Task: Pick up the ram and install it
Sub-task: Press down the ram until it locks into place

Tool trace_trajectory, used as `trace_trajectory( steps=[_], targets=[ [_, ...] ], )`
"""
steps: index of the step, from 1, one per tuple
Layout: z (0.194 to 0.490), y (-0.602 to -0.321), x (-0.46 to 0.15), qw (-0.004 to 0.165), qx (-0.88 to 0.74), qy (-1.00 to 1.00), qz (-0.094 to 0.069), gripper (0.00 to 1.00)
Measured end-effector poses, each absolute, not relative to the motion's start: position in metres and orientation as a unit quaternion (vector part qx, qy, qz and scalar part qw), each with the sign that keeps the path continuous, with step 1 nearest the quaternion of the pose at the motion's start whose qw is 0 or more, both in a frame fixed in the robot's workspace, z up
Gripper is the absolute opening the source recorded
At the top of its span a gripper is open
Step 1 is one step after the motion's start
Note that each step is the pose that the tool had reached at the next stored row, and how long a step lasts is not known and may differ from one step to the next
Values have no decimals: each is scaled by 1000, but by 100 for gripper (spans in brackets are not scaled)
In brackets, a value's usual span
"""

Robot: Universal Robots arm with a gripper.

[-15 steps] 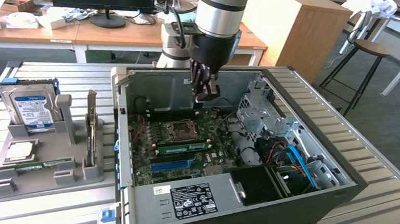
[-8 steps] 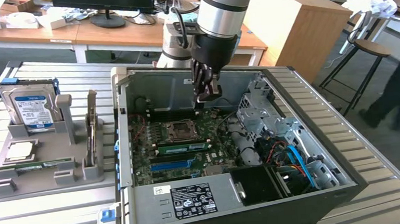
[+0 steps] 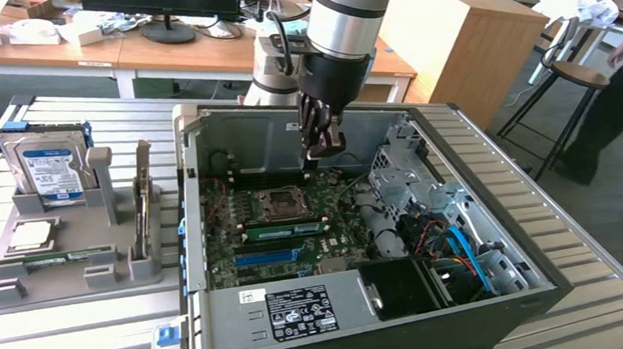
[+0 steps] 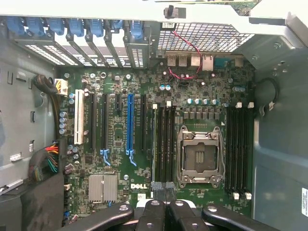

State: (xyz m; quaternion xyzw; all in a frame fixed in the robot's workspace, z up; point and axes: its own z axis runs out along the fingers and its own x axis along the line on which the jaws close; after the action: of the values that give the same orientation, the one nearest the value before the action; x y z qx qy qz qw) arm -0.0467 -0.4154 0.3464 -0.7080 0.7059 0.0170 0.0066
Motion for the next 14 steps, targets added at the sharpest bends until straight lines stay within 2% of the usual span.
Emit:
trace_trajectory(
  steps=[14],
  targets=[
    [346, -415, -47, 8, -666, 746, 17, 10]
  ],
)
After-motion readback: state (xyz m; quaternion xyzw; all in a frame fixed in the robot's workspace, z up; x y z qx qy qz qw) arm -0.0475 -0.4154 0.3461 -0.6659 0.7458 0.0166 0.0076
